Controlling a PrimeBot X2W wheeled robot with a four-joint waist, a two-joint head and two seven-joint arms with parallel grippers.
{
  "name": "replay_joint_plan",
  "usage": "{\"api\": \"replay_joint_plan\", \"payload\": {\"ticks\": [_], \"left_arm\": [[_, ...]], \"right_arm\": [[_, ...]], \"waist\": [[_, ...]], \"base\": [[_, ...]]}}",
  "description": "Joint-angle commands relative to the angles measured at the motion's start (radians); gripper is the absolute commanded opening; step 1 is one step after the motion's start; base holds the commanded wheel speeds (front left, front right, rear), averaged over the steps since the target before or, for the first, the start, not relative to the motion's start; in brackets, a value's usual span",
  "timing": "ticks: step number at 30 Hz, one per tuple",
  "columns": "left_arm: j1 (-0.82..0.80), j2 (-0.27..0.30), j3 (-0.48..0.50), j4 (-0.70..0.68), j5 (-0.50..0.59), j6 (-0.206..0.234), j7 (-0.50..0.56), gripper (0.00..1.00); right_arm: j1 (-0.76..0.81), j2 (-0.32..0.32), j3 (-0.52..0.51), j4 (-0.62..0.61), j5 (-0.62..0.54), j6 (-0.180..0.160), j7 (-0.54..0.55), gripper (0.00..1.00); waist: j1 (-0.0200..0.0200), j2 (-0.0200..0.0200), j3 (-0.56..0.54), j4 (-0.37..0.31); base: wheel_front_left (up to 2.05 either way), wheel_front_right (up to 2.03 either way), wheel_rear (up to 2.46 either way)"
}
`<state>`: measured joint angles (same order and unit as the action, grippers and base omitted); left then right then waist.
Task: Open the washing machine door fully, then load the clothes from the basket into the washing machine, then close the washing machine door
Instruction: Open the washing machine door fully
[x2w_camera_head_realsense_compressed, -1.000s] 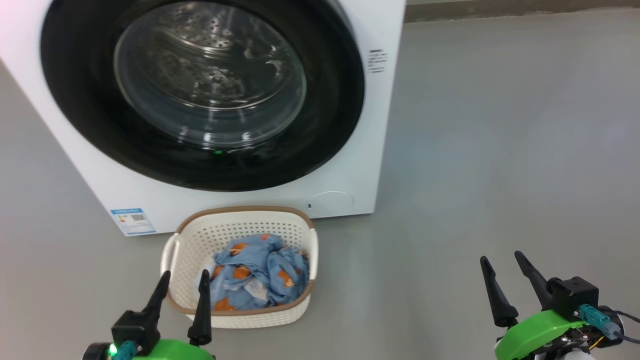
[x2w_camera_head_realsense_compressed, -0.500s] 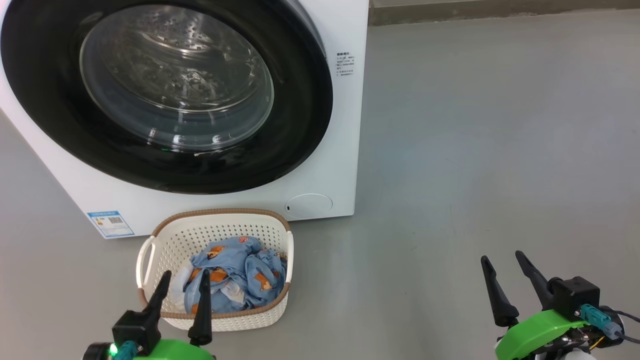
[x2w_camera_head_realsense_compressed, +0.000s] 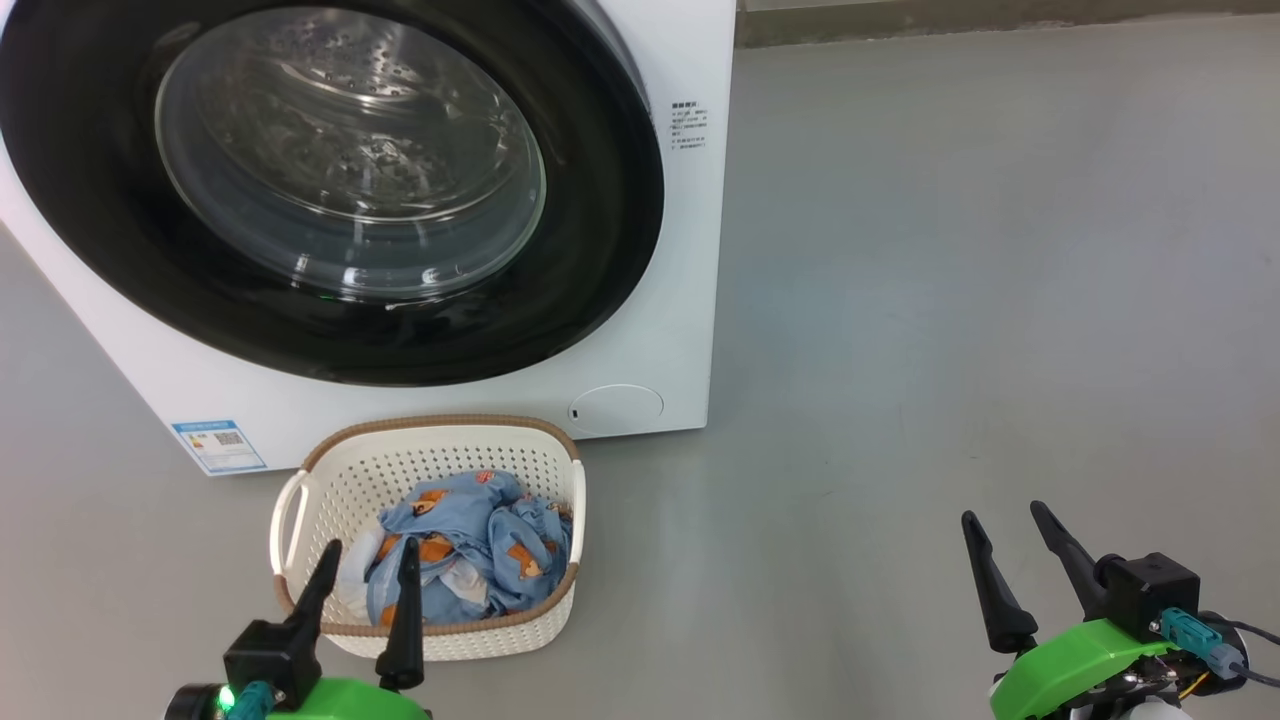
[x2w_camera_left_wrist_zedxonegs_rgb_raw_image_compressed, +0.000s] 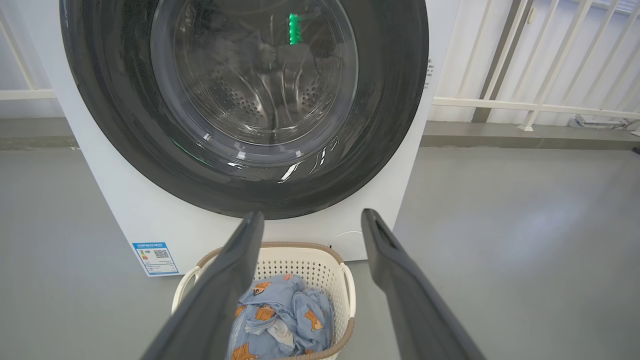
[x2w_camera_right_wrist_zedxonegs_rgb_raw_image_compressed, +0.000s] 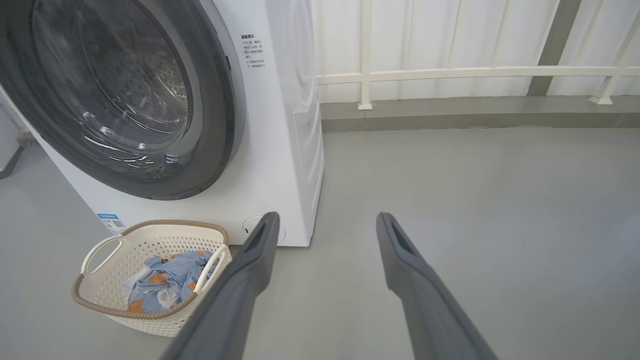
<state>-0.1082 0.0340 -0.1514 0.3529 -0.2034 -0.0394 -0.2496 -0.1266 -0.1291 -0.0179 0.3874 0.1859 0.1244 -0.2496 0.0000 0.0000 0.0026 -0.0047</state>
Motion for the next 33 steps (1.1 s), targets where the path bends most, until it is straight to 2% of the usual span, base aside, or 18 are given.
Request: {"api": "replay_joint_plan", "payload": {"ticks": [1,7,8,9,18,25,28,33], "left_arm": [[-0.029,0.016,0.030,-0.030,0.014,0.005,-0.012,1.00],[-0.032,0.016,0.028,-0.030,0.003,0.006,-0.012,1.00],[-0.033,0.016,0.028,-0.031,0.003,0.006,-0.012,1.00],[-0.033,0.016,0.028,-0.031,0.003,0.007,-0.012,1.00],[-0.036,0.016,0.024,-0.034,-0.006,0.008,-0.012,1.00],[-0.056,0.016,0.012,-0.042,-0.005,0.009,-0.012,1.00],[-0.067,0.016,0.005,-0.048,-0.006,0.012,-0.012,1.00],[-0.093,0.016,-0.012,-0.061,-0.006,0.020,-0.012,1.00]], "right_arm": [[-0.028,-0.008,0.018,-0.027,0.007,0.006,-0.012,1.00],[-0.030,-0.011,0.019,-0.028,0.010,0.006,-0.012,1.00],[-0.030,-0.011,0.019,-0.029,0.011,0.006,-0.012,0.45],[-0.031,-0.010,0.021,-0.032,0.014,0.006,-0.012,0.00],[-0.032,-0.017,0.031,-0.048,0.067,0.006,-0.012,0.00],[-0.062,-0.025,0.037,-0.031,0.193,0.006,-0.011,0.00],[-0.087,-0.029,0.039,-0.024,0.282,0.006,0.002,0.00],[-0.150,-0.032,0.043,-0.014,0.507,0.006,0.076,0.00]], "waist": [[0.0000,0.0000,0.001,0.000],[0.0000,0.0000,0.004,0.000],[0.0000,0.0000,0.004,0.000],[0.0000,0.0000,0.004,0.000],[0.0000,0.0000,0.009,-0.001],[0.0000,0.0000,0.031,0.007],[0.0000,0.0000,0.049,0.014],[0.0000,0.0000,0.093,0.026]], "base": [[0.00,0.00,0.00],[0.00,0.00,0.00],[0.00,0.00,0.00],[0.00,0.00,0.00],[0.00,0.00,0.00],[0.00,0.00,0.00],[0.00,0.00,0.00],[0.00,0.00,0.00]]}}
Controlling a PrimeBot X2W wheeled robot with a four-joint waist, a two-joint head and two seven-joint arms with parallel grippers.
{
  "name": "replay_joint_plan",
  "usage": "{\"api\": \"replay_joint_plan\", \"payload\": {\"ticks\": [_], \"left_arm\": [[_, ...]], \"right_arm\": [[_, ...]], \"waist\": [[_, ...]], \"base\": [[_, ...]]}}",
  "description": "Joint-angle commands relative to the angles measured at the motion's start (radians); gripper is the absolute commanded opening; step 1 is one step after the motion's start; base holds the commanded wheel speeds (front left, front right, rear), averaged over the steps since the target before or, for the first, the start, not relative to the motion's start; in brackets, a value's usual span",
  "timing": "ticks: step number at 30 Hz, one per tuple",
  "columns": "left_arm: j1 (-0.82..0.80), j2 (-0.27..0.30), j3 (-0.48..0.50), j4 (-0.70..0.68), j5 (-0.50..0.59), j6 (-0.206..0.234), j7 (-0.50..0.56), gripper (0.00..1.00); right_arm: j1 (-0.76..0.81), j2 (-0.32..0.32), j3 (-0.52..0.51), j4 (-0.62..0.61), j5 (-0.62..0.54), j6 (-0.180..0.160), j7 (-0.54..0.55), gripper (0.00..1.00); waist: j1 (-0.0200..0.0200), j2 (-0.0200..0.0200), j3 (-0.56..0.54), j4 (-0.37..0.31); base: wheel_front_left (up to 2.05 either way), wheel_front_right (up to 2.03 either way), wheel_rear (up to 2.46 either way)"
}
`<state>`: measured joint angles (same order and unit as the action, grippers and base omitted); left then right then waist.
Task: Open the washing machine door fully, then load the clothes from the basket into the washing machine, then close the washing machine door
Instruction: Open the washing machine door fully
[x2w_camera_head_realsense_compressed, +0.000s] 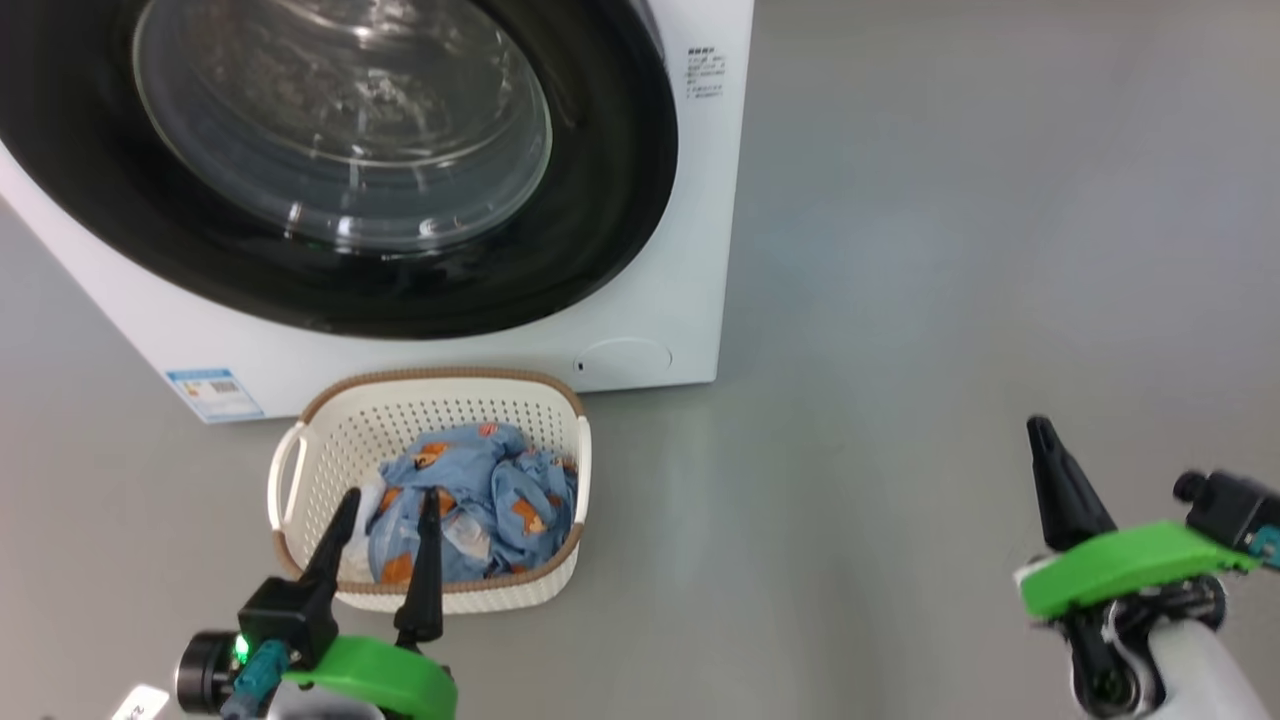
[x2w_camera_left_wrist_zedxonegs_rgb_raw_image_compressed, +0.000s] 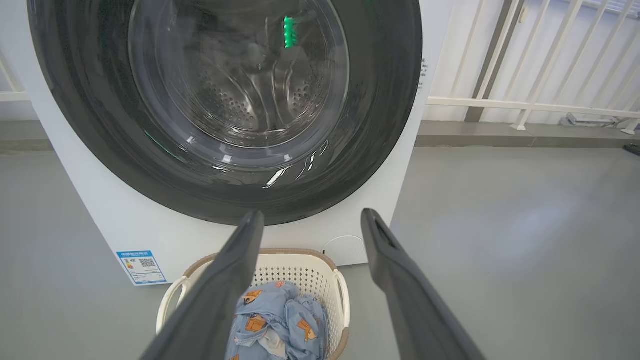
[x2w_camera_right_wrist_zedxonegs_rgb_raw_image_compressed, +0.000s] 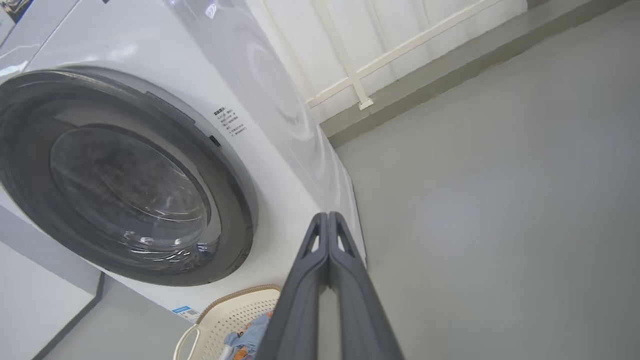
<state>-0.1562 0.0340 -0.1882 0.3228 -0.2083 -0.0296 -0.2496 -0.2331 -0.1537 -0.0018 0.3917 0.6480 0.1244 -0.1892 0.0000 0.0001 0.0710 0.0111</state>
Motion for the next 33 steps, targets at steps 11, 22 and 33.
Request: {"api": "replay_joint_plan", "payload": {"ticks": [11,22,33], "left_arm": [[-0.140,0.016,-0.026,-0.076,-0.012,0.036,-0.012,1.00],[-0.227,0.016,-0.089,-0.118,-0.035,0.074,-0.012,1.00],[-0.300,0.016,-0.137,-0.150,-0.056,0.101,-0.012,1.00]], "right_arm": [[-0.250,-0.030,-0.043,0.019,0.553,0.006,0.252,0.00],[-0.569,-0.019,-0.146,0.180,0.886,0.006,0.497,0.00],[-0.908,-0.010,-0.155,0.370,1.048,0.006,0.696,0.00]], "waist": [[0.0000,-0.0001,0.184,0.059],[0.0000,-0.0001,0.325,0.105],[0.0000,-0.0001,0.439,0.154]], "base": [[0.00,0.00,0.00],[0.00,0.00,0.00],[0.00,0.00,0.00]]}}
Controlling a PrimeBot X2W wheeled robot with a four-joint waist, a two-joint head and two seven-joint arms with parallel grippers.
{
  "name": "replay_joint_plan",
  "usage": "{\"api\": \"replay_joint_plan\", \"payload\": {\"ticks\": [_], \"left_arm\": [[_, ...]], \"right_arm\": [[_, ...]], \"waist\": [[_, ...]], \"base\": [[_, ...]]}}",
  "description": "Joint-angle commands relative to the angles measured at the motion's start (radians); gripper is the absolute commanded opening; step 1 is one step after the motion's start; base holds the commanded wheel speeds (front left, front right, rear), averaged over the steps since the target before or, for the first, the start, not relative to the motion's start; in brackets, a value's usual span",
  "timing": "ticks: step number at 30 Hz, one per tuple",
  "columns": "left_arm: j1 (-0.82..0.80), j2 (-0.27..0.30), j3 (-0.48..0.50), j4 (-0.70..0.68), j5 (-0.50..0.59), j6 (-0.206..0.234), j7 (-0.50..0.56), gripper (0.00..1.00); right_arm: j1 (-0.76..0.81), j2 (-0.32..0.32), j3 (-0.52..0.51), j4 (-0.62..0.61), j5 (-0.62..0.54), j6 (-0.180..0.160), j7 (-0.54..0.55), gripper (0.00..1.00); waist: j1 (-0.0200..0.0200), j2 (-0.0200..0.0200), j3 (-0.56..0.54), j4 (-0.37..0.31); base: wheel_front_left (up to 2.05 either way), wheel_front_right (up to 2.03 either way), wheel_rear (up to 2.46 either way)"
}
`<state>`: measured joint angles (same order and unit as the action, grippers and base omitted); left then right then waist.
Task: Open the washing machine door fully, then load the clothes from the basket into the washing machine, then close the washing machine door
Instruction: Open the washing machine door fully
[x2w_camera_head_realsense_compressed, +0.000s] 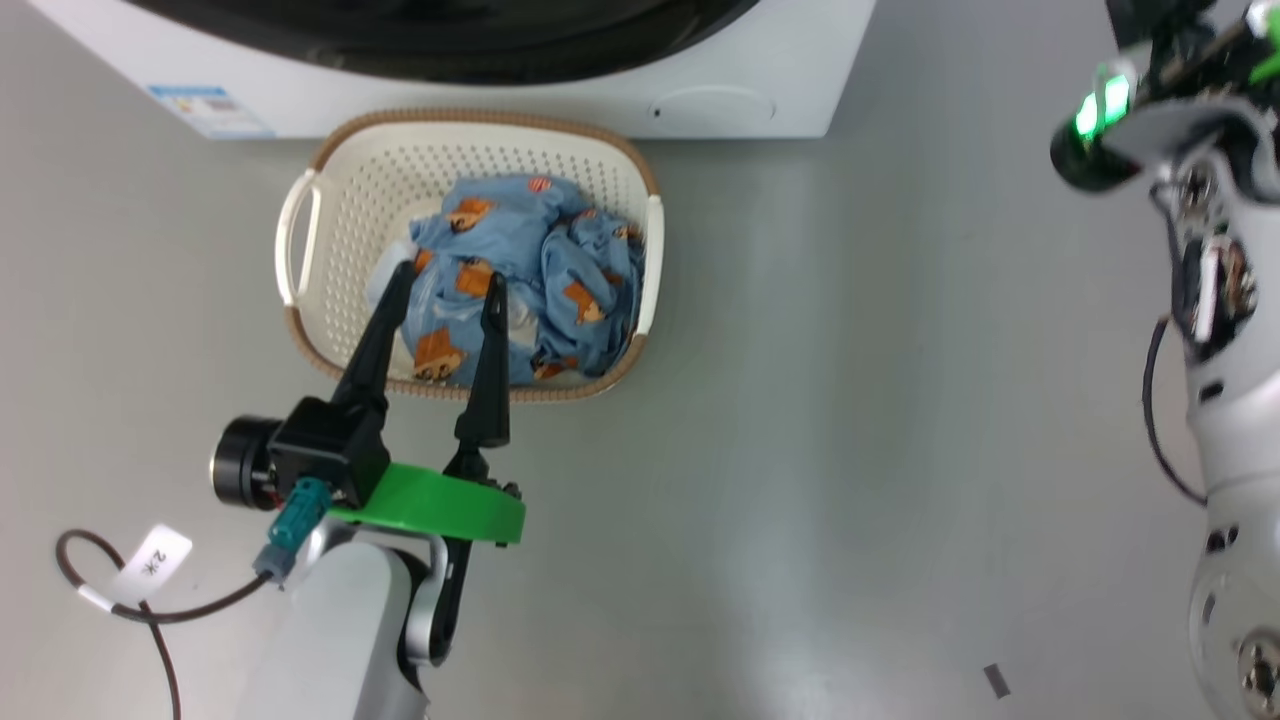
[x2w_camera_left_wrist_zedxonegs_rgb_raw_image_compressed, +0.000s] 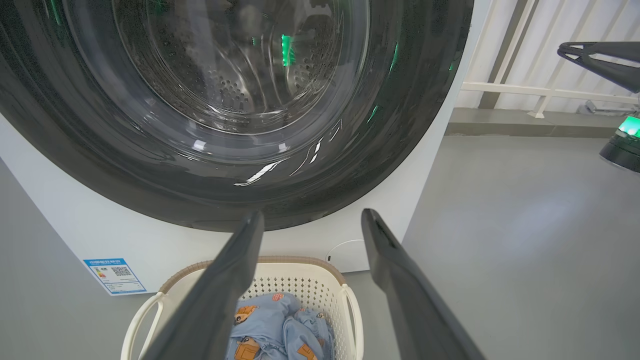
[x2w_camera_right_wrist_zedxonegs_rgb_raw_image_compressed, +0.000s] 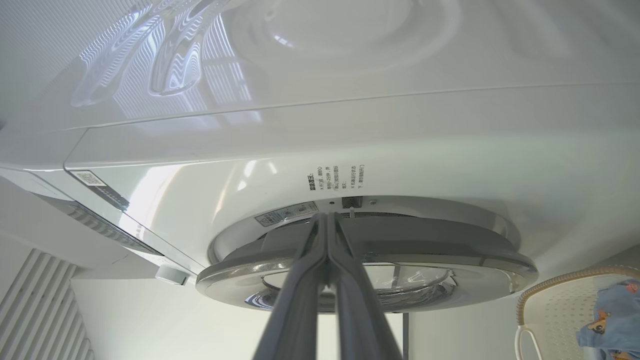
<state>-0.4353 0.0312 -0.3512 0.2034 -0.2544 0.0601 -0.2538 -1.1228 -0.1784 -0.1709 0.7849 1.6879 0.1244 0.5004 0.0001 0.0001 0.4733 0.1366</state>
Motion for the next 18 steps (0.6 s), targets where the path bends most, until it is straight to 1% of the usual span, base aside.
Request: {"api": "replay_joint_plan", "payload": {"ticks": [1,4,11,18], "left_arm": [[-0.026,0.019,0.023,-0.034,-0.012,0.013,-0.008,1.00],[-0.040,0.019,0.013,-0.043,-0.016,0.020,-0.008,1.00],[-0.067,0.019,-0.009,-0.053,-0.022,0.030,-0.008,1.00],[-0.074,0.019,-0.016,-0.055,-0.021,0.035,-0.008,1.00]], "right_arm": [[-0.047,0.016,0.018,-0.009,0.018,0.006,0.025,0.00],[-0.130,0.019,0.028,0.041,0.041,0.006,0.061,0.00],[-0.295,0.018,0.073,0.141,0.050,0.006,0.120,0.00],[-0.395,0.030,0.112,0.193,0.041,0.006,0.153,0.00]], "waist": [[-0.0001,-0.0001,0.045,0.033],[-0.0001,-0.0001,0.069,0.045],[-0.0001,-0.0001,0.109,0.070],[-0.0001,-0.0001,0.125,0.080]], "base": [[0.00,0.00,0.00],[0.00,0.00,0.00],[0.00,0.00,0.00],[0.00,0.00,0.00]]}}
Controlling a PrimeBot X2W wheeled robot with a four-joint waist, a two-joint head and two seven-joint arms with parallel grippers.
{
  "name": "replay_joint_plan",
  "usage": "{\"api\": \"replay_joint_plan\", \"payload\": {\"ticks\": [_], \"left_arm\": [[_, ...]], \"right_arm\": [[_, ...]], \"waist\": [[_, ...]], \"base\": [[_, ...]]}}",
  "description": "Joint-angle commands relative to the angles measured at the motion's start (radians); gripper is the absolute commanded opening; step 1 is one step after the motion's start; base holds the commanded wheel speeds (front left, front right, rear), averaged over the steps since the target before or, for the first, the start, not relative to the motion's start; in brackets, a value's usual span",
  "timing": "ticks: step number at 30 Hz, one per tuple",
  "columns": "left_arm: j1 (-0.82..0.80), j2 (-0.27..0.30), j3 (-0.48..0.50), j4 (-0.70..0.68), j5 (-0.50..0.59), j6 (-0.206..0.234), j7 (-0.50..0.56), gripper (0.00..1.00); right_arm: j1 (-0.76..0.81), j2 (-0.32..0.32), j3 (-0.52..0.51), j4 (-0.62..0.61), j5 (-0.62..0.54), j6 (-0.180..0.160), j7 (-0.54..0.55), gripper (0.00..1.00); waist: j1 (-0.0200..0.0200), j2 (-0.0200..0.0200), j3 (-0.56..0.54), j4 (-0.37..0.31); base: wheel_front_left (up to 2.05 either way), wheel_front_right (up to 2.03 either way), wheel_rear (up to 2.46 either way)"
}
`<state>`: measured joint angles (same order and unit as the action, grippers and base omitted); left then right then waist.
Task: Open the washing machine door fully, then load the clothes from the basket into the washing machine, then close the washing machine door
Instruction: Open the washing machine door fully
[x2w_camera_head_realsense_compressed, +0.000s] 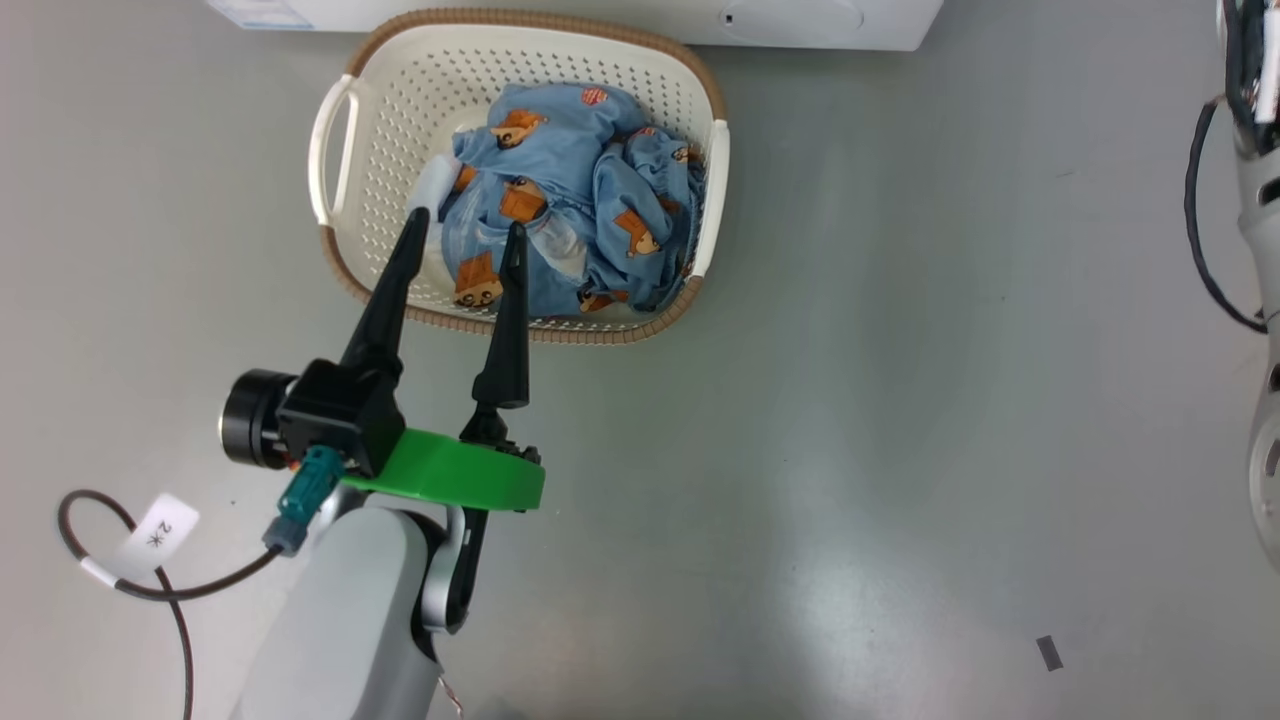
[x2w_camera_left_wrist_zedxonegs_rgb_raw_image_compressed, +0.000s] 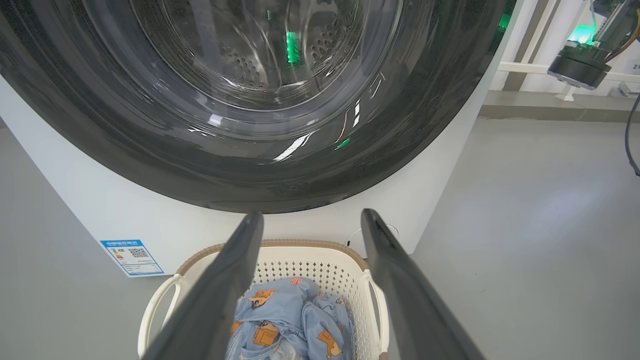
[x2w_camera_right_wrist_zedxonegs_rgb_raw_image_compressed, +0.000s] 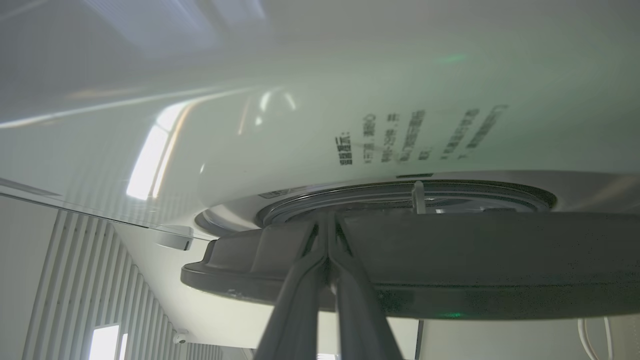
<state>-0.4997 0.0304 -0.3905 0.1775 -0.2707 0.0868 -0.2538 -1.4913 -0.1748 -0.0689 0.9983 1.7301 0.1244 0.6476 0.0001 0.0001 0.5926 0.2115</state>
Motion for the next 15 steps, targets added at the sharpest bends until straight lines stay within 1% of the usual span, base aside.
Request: {"api": "replay_joint_plan", "payload": {"ticks": [1,12,15], "left_arm": [[-0.011,0.020,0.021,-0.030,-0.005,0.009,-0.008,1.00],[-0.022,0.020,0.008,-0.035,-0.012,0.019,-0.008,1.00],[-0.026,0.020,0.004,-0.035,-0.015,0.021,-0.008,1.00]], "right_arm": [[-0.040,0.027,0.015,-0.013,-0.003,0.006,0.009,0.00],[-0.145,0.022,0.067,0.106,-0.049,0.006,0.001,0.00],[-0.161,0.022,0.084,0.132,-0.063,0.006,0.014,0.00]], "waist": [[-0.0001,-0.0001,0.008,0.008],[-0.0001,-0.0001,0.028,0.022],[-0.0001,-0.0001,0.032,0.026]], "base": [[0.00,0.00,0.00],[0.00,0.00,0.00],[0.00,0.00,0.00]]}}
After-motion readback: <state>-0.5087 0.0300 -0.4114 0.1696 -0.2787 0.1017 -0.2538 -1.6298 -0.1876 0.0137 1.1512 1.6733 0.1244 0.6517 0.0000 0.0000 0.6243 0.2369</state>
